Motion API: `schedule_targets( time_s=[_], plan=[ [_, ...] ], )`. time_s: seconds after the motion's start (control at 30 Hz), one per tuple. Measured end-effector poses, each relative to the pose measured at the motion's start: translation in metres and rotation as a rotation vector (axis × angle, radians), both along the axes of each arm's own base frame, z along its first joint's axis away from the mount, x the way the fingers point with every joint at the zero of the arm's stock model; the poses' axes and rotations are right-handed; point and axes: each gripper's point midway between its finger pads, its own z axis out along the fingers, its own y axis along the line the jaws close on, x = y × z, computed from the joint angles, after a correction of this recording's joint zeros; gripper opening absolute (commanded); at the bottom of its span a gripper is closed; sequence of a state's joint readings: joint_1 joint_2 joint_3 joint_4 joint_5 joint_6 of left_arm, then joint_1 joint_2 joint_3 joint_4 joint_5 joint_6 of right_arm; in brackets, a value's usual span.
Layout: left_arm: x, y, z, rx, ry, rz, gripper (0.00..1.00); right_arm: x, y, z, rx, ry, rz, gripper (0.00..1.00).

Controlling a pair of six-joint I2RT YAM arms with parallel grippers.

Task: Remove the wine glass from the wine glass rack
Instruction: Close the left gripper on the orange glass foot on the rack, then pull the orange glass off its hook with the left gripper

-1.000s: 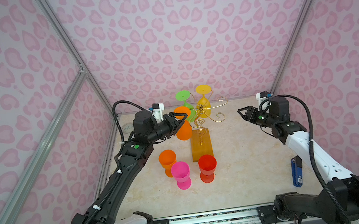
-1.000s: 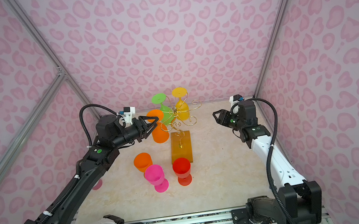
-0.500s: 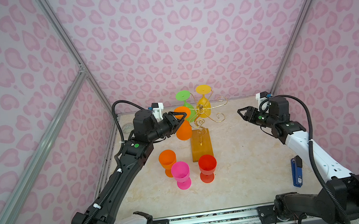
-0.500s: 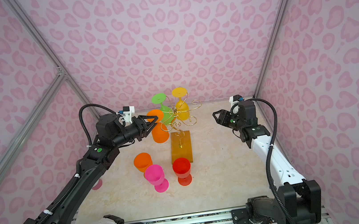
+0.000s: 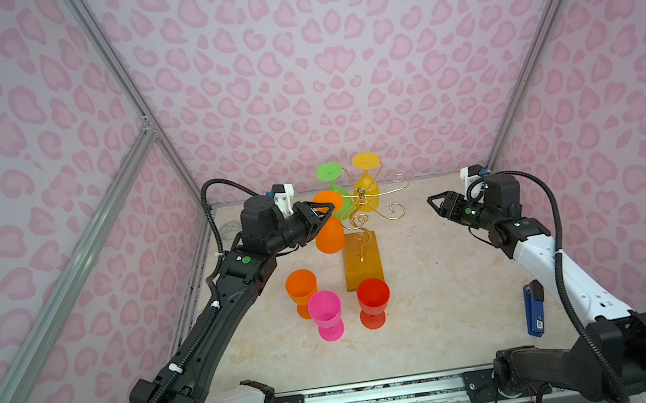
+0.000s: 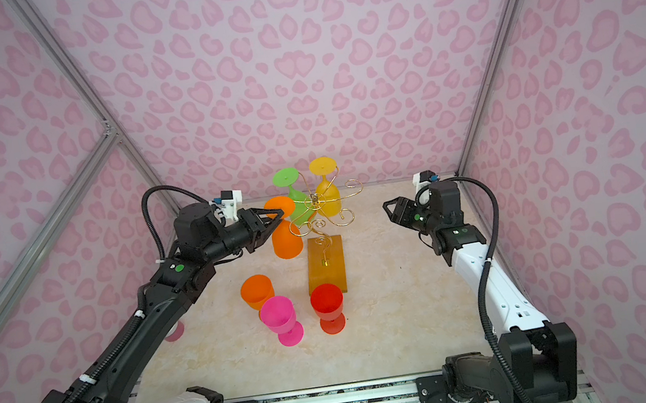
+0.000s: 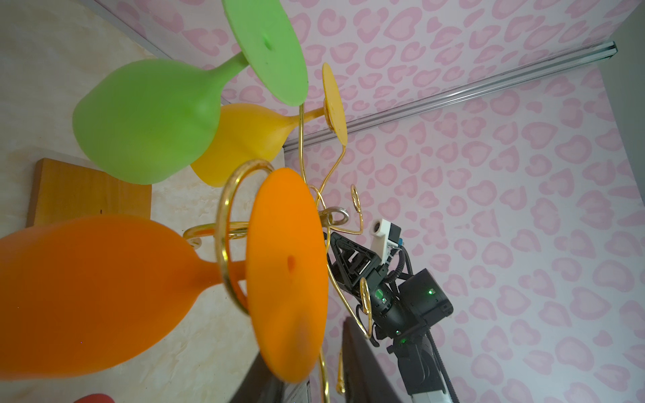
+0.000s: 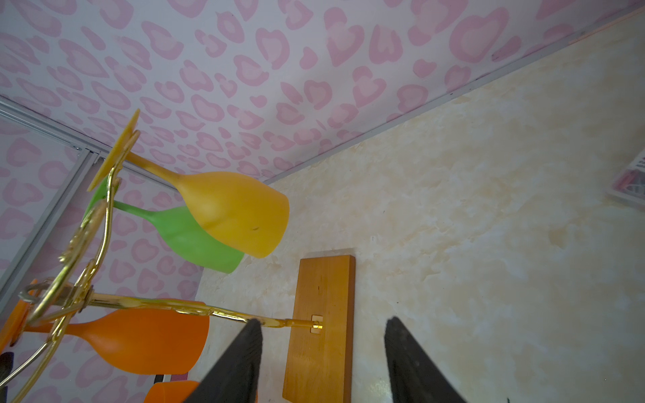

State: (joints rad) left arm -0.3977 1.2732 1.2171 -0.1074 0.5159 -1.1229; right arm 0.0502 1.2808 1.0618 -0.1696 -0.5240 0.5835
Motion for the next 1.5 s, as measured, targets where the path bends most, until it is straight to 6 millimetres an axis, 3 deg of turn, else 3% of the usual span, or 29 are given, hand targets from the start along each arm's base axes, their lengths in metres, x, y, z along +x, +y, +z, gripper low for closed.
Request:
schedule_targets(
  time_s=[0.27,1.5],
  plan=[
    [0.0012,0.0015,-0.0007,0.001,0.003,0.007,0.29,0.0012,-0.0024,-0.0007,0.001,-0.006,-0.006,0.57],
    [-0.0003,0.0043,-0.0029,-0.031,0.049,0.016,0.07,0.0001,-0.0052,-0.0065,0.051,0.007,-0.005,0.57]
  ],
)
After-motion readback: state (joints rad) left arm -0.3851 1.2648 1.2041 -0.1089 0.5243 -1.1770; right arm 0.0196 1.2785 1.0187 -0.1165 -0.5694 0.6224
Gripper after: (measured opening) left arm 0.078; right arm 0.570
